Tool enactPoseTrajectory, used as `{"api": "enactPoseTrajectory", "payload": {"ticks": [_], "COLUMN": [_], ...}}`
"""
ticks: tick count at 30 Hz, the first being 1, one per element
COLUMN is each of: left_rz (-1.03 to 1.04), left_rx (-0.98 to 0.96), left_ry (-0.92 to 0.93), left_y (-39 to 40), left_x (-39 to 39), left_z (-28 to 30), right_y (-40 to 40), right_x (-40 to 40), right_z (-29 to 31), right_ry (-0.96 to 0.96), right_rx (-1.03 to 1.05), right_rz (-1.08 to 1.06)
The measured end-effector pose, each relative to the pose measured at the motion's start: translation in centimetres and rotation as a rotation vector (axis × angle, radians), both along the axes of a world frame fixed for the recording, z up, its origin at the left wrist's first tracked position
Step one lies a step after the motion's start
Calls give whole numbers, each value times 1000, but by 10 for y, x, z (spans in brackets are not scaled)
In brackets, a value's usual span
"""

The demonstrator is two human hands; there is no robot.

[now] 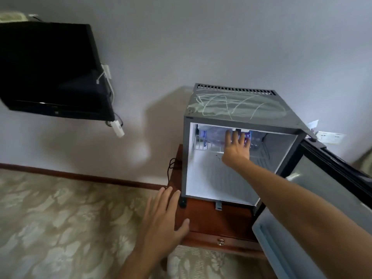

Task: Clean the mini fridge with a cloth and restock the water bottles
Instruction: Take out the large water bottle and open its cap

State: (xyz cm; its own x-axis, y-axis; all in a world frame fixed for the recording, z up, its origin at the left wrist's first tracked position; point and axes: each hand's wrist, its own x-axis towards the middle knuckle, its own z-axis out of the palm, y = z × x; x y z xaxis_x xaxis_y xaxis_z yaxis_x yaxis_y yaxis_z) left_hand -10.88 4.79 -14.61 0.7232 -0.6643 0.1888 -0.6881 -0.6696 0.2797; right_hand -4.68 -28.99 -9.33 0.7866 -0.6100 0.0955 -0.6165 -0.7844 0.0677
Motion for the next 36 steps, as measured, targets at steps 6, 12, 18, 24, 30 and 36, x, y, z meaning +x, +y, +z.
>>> {"api": "enactPoseTrajectory", "payload": {"ticks": [6, 12, 18, 24, 30, 36], "left_rz": [-123, -207, -285, -355, -615, -723], "left_rx": [-12, -64, -146, -435, -674, -691], "left_ry": [8, 73, 218, 599, 1206, 1168], "left_y": [20, 49, 45, -18, -64, -73], "left_x": [98, 134, 132, 119, 70, 31], "left_z": [6, -2, 4, 37, 74, 102], "right_y": [-8, 1, 66, 170, 209, 153], "right_x": [45, 33, -23, -85, -147, -252], "right_z": [9, -8, -5, 22, 53, 122], "right_ry": [111, 8, -177, -488, -610, -201], "right_rx": [-167, -243, -216, 133, 469, 100], "right_rz": [-185, -283, -203, -211, -147, -228]}}
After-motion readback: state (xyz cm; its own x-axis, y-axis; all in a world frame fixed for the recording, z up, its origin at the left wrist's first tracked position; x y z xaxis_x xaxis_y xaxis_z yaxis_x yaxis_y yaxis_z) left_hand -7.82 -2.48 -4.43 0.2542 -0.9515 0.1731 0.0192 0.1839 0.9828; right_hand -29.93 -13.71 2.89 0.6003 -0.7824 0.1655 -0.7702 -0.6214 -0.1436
